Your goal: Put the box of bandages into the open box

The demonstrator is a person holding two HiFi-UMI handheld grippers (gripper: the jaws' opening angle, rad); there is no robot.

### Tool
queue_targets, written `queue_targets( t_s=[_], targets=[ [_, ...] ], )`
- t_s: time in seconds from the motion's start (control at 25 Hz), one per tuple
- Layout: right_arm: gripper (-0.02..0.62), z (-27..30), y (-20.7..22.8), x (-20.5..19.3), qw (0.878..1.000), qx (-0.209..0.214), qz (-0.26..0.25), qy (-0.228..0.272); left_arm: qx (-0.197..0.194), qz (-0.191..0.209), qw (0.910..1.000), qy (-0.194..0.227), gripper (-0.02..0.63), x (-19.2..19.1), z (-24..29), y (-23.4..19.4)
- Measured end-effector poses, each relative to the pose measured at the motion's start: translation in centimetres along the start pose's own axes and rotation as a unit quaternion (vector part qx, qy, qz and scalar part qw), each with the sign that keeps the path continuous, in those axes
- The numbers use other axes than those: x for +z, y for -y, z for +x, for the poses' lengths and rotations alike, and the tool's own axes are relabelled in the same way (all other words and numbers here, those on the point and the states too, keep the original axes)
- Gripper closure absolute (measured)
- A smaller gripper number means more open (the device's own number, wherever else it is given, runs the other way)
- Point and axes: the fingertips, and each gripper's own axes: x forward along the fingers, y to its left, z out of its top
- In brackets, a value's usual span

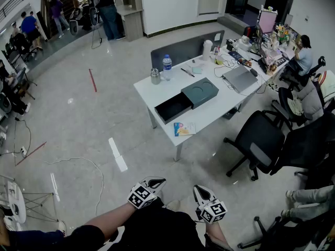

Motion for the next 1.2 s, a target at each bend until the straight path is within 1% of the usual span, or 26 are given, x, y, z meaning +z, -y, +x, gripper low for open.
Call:
queue_targets(
  t_s=[0.24,0.44,0.84,1.04,1.2],
  targets=[
    [0.569,1.5,-1.1,0.4,1.000,0.014,-0.015,-0.007,0.024,-0.017,0.9994,0.019,0.598,-0.3,-1.8,-2.0],
    [0.569,1.9,-1.3,1.0,1.000,0.008,-0.017,0.001,0.039,-0.026,0.9985,0.030,0.598,-0.1,-2.5,-3.3],
    [0.569,1.4,-0.9,1.1,1.000,0.007,-0.015,0.005,0.060,-0.052,0.9958,0.046,0.598,-0.2,-3.0,-3.6],
    [0.569,1.2,-0.5,1.3,1.000,0.007,-0.016,0.006,0.063,-0.043,0.9960,0.046,0.598,0.1,-2.9,-3.5],
    [0.569,1.8,-0.5,1.0,1.000,0.012,-0.011,0.004,0.071,-0.044,0.9954,0.047,0.598,0.2,-3.6,-3.7]
  ],
)
